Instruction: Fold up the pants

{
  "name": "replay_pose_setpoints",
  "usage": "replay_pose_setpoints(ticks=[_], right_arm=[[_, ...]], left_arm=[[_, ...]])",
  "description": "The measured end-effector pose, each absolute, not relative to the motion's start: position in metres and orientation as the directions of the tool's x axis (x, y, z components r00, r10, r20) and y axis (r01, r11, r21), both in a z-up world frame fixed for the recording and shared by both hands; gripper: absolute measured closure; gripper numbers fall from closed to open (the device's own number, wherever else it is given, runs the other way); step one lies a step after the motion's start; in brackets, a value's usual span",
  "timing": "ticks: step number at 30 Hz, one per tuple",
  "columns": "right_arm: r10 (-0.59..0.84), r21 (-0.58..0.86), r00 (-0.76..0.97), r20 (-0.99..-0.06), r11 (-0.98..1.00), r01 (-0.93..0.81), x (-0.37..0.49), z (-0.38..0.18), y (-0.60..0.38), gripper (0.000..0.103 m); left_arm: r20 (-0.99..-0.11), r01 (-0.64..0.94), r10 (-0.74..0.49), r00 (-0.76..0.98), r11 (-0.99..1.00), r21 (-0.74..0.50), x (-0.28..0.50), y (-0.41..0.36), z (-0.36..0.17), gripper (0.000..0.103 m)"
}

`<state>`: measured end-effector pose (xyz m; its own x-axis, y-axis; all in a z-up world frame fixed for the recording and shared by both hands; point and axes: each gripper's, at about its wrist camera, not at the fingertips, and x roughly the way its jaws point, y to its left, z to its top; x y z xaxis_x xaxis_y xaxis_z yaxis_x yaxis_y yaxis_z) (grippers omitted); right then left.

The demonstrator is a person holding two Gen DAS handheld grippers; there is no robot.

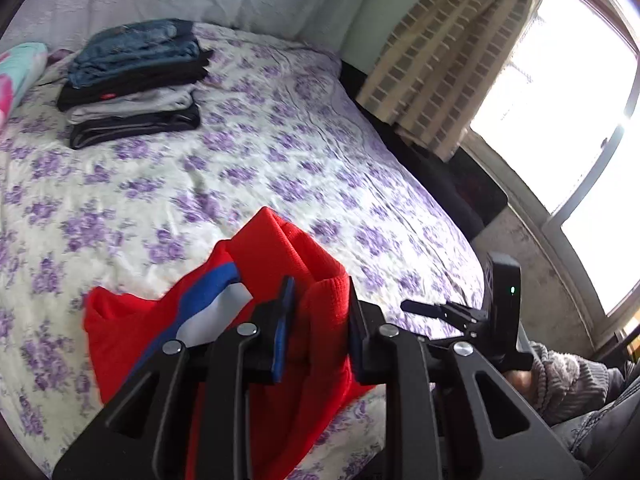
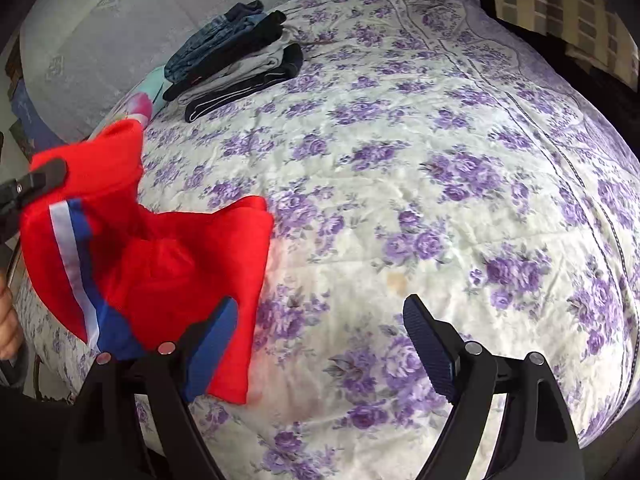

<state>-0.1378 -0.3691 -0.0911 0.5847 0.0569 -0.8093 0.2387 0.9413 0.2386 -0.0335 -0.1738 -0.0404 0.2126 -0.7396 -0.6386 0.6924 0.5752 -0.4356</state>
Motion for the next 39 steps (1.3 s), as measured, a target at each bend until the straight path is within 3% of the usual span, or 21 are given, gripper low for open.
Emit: replay_pose_setpoints(ticks=[3,6,7,10,17,21,22,25,27,29,33,35,37,39], right_arm=[[0.072,0.289,0.604,-0.794,0.918,0.27,-0.144,-0.092,-0.386,0.018],[0.12,0.373,0.62,-0.775,0.88,0.295,-0.145,-0.093,-0.398,0.018],[0.15,0.416,0.63,-0.762,0.859,0.298,-0.144,-0.093,-0.401,0.018],[0.232,0.519,0.659,-0.716,0.808,0.279,-0.137,-0.091,-0.402,0.018],[0.399,0.583,0.624,-0.673,0.804,0.115,-0.1,-0.08,-0.354,0.02],[0.472,0.582,0.561,-0.68,0.813,0.022,-0.077,-0.081,-0.322,0.04],[0.478,0.573,0.532,-0.699,0.819,0.017,-0.072,-0.085,-0.315,0.041],[0.492,0.568,0.452,-0.744,0.822,0.042,-0.06,-0.104,-0.301,0.057],[0.488,0.562,0.464,-0.739,0.827,0.026,-0.062,-0.1,-0.3,0.077],[0.471,0.519,0.483,-0.738,0.854,-0.04,-0.066,-0.08,-0.297,0.084],[0.397,0.414,0.519,-0.757,0.906,-0.088,-0.08,-0.049,-0.303,0.085],[0.351,0.367,0.492,-0.797,0.928,-0.067,-0.084,-0.062,-0.312,0.084],[0.351,0.388,0.418,-0.838,0.921,0.006,-0.083,-0.096,-0.327,0.073],[0.399,0.477,0.409,-0.82,0.873,0.105,-0.088,-0.112,-0.343,0.063]], left_arm=[[-0.702,0.73,-0.708,0.077,0.519,-0.444,-0.041,-0.205,-0.066,0.08],[-0.709,0.721,-0.705,-0.003,0.49,-0.49,-0.039,-0.214,-0.079,0.07],[-0.706,0.724,-0.708,-0.003,0.485,-0.49,-0.04,-0.211,-0.078,0.064],[-0.678,0.746,-0.733,0.06,0.484,-0.458,-0.044,-0.199,-0.06,0.028],[-0.685,0.586,-0.702,0.197,0.644,-0.492,-0.013,-0.128,-0.051,0.027],[-0.721,0.45,-0.644,0.255,0.739,-0.501,-0.004,-0.074,-0.067,0.027],[-0.735,0.429,-0.628,0.255,0.755,-0.496,-0.005,-0.064,-0.072,0.027],[-0.763,0.393,-0.601,0.236,0.778,-0.491,-0.007,-0.047,-0.088,0.027],[-0.781,0.389,-0.586,0.214,0.785,-0.482,-0.008,-0.046,-0.097,0.027],[-0.787,0.403,-0.583,0.201,0.782,-0.476,-0.01,-0.049,-0.1,0.027],[-0.757,0.488,-0.621,0.203,0.734,-0.472,-0.017,-0.067,-0.091,0.027],[-0.759,0.544,-0.633,0.155,0.696,-0.469,-0.022,-0.083,-0.093,0.025],[-0.797,0.588,-0.598,0.078,0.674,-0.448,-0.027,-0.103,-0.105,0.024],[-0.835,0.618,-0.547,0.057,0.676,-0.401,-0.032,-0.115,-0.117,0.024]])
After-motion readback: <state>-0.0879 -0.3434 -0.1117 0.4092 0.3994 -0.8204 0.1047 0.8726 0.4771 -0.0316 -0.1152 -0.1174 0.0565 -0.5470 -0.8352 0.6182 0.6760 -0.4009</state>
